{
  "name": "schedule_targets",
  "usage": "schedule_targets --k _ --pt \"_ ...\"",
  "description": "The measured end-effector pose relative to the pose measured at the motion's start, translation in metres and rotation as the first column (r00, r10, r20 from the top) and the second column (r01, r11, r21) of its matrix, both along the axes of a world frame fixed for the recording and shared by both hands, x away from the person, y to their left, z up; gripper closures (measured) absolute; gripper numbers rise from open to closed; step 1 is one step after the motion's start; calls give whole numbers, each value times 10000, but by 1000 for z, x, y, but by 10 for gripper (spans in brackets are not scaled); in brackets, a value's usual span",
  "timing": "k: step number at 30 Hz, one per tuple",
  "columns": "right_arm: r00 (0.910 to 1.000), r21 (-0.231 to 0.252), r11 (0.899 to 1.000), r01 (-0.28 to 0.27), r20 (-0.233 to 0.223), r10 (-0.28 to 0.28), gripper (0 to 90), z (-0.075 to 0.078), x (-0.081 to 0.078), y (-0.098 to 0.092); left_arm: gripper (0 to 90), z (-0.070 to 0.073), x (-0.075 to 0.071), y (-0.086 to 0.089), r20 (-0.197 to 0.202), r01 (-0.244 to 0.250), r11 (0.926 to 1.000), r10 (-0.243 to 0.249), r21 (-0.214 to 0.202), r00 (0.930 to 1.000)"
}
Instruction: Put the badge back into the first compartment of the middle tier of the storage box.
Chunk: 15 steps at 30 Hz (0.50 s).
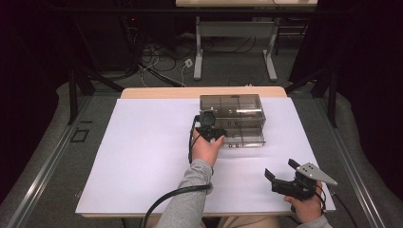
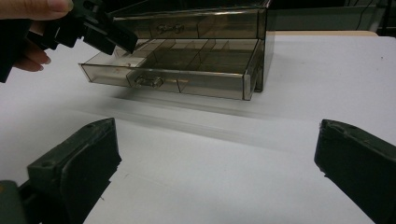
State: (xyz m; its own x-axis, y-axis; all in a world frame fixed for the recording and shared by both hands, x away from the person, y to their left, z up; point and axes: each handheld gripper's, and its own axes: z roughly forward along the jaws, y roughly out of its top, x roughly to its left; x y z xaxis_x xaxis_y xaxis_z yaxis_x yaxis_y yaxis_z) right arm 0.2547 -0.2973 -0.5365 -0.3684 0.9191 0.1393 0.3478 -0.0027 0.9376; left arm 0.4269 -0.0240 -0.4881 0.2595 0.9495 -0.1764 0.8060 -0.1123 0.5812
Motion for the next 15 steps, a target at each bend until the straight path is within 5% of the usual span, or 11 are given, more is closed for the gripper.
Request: schedule_targets --k 15 --pt "10000 6 10000 -69 -20 69 0 0 0 1 291 5 -6 2 719 298 9995 -306 121 9969"
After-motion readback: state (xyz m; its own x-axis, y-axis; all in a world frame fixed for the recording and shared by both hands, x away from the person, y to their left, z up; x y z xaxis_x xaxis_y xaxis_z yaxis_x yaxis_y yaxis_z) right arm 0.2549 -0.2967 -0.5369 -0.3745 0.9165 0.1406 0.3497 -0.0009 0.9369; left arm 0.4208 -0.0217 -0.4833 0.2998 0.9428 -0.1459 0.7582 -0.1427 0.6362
